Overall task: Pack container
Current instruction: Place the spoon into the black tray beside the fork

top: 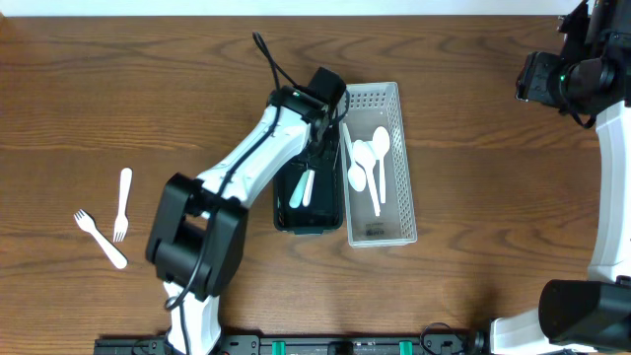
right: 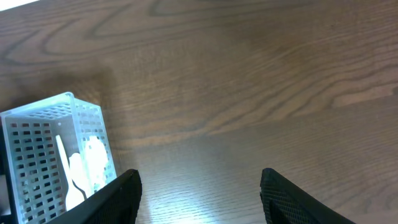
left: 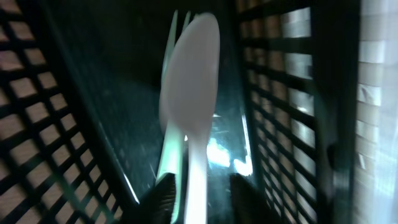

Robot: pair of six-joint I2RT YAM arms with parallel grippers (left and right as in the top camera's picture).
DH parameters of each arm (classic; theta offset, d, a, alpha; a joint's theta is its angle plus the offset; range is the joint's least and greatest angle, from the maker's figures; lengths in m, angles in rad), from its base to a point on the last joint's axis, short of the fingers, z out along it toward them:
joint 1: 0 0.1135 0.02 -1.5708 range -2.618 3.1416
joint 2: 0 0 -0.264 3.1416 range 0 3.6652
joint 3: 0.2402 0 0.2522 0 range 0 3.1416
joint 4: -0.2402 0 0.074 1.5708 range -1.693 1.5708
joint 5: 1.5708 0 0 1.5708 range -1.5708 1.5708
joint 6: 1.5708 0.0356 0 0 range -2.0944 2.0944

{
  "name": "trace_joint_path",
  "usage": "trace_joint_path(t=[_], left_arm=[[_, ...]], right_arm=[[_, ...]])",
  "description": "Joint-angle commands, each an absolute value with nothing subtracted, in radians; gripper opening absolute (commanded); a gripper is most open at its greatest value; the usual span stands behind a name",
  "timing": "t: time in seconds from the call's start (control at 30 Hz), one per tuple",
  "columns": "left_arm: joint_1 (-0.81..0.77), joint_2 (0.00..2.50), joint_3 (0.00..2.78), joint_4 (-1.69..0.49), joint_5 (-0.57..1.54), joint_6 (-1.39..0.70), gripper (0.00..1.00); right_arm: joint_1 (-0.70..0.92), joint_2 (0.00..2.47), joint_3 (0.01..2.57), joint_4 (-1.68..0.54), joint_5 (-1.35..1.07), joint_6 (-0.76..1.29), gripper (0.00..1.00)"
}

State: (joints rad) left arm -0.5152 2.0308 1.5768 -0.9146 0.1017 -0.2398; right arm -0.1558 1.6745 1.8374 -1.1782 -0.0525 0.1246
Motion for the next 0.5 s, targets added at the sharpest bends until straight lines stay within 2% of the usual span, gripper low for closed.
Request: trace_joint_path(t=[0.0,0.13,0.33,0.47], left_arm=[[-0.514,2.024,1.574,-0.917,0.091,-0.215,0.40],[-0.513,1.972,1.598,-0.922,-0.022,-0.128,0.43],[-0.481,1.774,1.688,-0.970,-0.209,-0.070,0.62],[-0.370,1.608,1.710,-1.017,-0.249,-0.072,0.70]], right_arm=[[-0.165,1.676,1.835,-1.180,-0.049,0.115,0.64],[-0.165,1.676,1.835,-1.180,-0.049,0.115,0.64],[-0.165,1.676,1.835,-1.180,-0.049,0.114,0.65],[-0.165,1.676,1.835,-1.179,-0.049,0.105,0.65]])
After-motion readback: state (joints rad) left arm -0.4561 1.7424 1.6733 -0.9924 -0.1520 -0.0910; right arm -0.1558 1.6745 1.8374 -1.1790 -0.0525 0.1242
